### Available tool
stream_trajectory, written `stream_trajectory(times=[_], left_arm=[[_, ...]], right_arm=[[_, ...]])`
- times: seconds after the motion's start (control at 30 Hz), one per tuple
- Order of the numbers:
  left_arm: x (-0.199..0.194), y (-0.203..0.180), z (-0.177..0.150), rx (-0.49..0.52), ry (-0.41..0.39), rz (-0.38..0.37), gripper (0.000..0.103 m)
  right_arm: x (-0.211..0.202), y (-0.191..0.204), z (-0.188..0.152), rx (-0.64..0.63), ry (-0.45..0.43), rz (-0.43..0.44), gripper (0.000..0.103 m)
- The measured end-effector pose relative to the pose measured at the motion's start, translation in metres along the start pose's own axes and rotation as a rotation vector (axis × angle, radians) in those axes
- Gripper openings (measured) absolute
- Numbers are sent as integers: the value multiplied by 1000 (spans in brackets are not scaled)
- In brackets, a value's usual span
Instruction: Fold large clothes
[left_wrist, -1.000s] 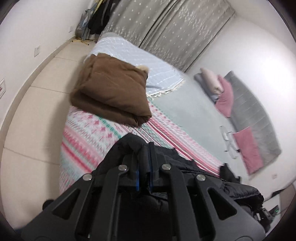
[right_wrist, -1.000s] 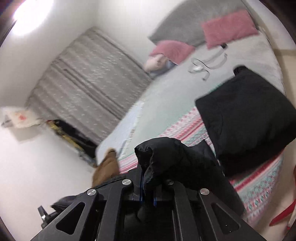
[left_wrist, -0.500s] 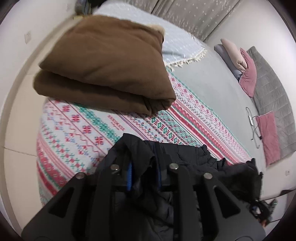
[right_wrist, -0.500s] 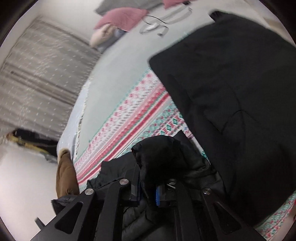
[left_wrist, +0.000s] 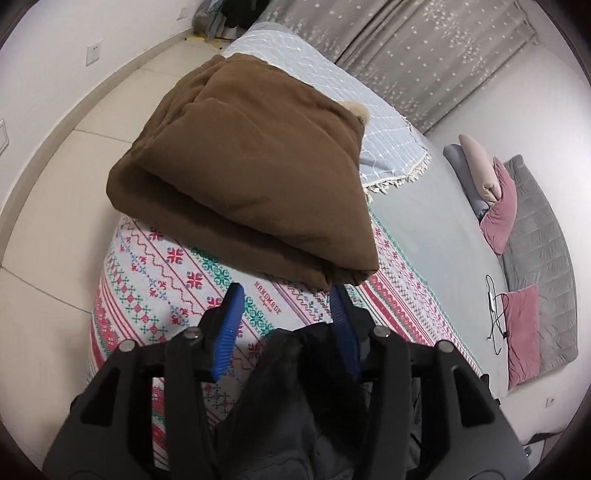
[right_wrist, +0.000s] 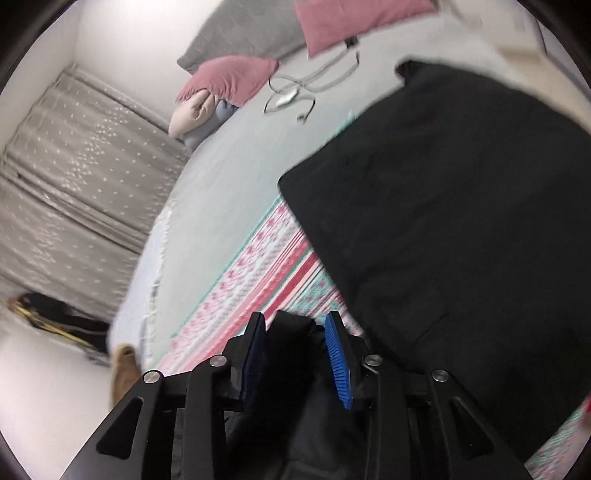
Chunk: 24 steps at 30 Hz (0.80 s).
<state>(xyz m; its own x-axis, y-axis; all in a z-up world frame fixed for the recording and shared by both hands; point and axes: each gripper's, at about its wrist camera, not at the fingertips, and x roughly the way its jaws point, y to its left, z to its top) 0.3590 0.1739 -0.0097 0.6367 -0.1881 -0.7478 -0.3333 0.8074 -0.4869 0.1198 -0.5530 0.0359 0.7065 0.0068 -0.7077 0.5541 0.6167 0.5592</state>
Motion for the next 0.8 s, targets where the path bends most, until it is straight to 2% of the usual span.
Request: stream_trajectory(times=[0.13,0.2,0.23,0.27,0.3,0.33,0.37,0.4,0.43,0.5,0.53,0.6,0.67,0.8], left_arm=[[-20,-12,-8,80,-32,-14,49],[-32,-23,-20,165,-28,-14,49],[-35,-25,-22,189,-32,-10,49],[-39,-29,-26,219,-47,0,49],[-40,-32,-29,236,-58,11,49],[-39,-34,-32,248,-59,19,49],[-38,-35,-35,252,-50,16,49],[-34,-37,-37,254,-30,4,49],[-31,-38,-39,258,-13,-8,49],[-30,-39,-43,264,6,-16,50],[-31,-39,-46,268,2,-14,51],[-35,-38,-48,281,-7,-9,58],[-37,-36,-49,290,-14,-7,61],[-41,-32,-51,307,-1,-10,61]], right_arm=[[-13,54,-33,-387,98,28,34],[-20,85,-68,-622,210,135,34],[-23,94,-83,-696,263,194,34],[-32,109,-117,-846,350,296,34],[-38,116,-138,-939,381,335,34],[-44,131,-175,-1087,417,379,36],[-39,142,-202,-1168,456,392,41],[-31,149,-218,-1203,493,377,42],[-11,160,-241,-1246,543,304,42],[20,176,-255,-1259,543,174,42],[32,181,-254,-1231,533,149,42],[47,193,-237,-1122,501,141,42],[51,198,-218,-1027,445,138,42],[57,197,-209,-982,434,136,43]])
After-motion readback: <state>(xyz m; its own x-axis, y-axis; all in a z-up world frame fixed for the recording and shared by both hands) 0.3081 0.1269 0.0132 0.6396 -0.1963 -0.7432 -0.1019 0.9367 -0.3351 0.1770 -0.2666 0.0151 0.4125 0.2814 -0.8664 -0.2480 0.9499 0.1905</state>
